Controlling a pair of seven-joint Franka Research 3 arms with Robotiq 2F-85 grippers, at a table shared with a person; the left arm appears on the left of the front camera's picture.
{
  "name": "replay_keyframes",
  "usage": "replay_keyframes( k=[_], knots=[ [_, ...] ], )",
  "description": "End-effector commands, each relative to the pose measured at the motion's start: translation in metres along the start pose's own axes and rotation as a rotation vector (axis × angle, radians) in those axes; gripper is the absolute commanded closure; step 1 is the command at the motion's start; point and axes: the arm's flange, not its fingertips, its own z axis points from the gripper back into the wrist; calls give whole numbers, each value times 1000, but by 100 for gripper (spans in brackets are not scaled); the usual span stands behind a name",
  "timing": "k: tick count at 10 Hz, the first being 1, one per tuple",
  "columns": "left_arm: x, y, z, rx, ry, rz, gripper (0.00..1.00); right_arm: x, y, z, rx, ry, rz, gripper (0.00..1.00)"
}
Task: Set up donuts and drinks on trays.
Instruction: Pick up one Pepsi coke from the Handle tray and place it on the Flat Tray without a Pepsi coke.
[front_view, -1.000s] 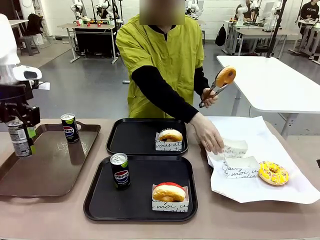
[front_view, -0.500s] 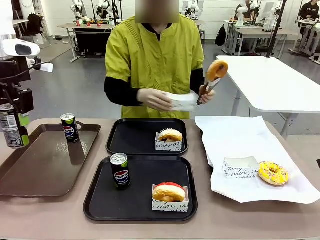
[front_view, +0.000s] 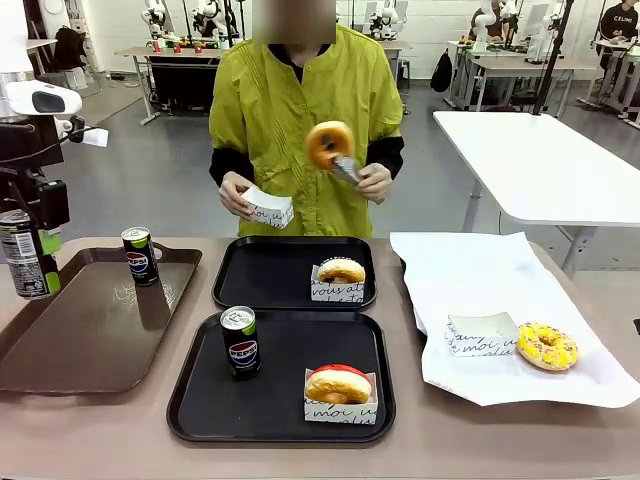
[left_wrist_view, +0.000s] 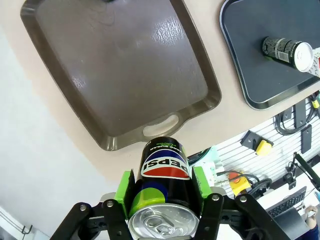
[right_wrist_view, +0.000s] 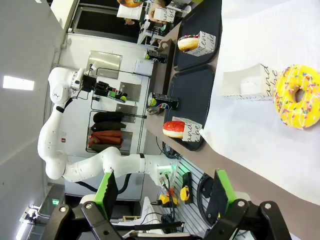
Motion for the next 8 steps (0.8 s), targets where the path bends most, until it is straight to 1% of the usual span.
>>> replay_keyframes(
  k=[1,4,6,8],
  knots=[
    [0,0,0,0,-1,0,42,4,1,-1,23,-17,19,0],
    [41,-56,-6,28,-4,-74,42,4,1,-1,23,-17,19,0],
    [59,-85,-13,55,-8,-100,42,4,1,-1,23,-17,19,0],
    [95,-115,-21,72,-10,-150,42,4,1,-1,23,-17,19,0]
  ],
)
